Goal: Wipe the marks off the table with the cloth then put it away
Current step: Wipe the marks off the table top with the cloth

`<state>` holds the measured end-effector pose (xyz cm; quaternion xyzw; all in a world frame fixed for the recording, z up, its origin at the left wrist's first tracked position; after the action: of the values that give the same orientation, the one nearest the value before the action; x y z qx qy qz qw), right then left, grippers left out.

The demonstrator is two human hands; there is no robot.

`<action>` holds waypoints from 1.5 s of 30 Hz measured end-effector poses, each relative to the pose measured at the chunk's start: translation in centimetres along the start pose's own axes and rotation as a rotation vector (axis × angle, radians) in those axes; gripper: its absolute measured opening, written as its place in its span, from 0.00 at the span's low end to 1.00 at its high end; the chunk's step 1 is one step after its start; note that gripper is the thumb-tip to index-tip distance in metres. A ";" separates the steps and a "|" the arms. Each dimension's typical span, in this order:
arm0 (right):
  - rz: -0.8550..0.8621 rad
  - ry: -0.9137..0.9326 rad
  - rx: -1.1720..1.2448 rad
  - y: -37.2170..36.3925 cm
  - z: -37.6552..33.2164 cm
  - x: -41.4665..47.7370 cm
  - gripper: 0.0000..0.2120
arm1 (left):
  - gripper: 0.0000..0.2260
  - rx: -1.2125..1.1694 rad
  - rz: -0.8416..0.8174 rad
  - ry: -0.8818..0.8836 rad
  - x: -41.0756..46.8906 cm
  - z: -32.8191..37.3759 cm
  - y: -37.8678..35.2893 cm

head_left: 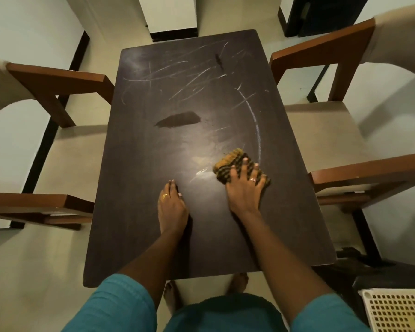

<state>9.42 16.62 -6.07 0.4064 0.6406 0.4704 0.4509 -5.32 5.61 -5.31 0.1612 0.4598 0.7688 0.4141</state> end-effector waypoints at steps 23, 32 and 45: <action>-0.099 0.051 0.006 -1.1 -7.0 1.8 0.21 | 0.19 -0.108 0.163 0.186 1.7 -0.4 1.7; -0.126 0.461 -0.054 -1.9 -9.6 0.8 0.22 | 0.18 -0.031 0.221 0.281 2.7 1.1 1.7; -0.016 -0.238 0.039 4.0 6.4 13.8 0.22 | 0.20 0.175 0.124 0.236 3.4 1.4 0.9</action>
<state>12.27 32.11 -5.86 0.4628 0.5947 0.4028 0.5195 -6.90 8.86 -4.22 0.1330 0.5598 0.7635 0.2933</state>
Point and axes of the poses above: each hand's wrist, its own x-axis towards the middle knuckle, its own y-axis out of the back of the hand, z = x × y, the point moved 2 cm from there along x, towards the middle knuckle, and after that the axes turned 4 degrees about -y, right-handed, at the moved point
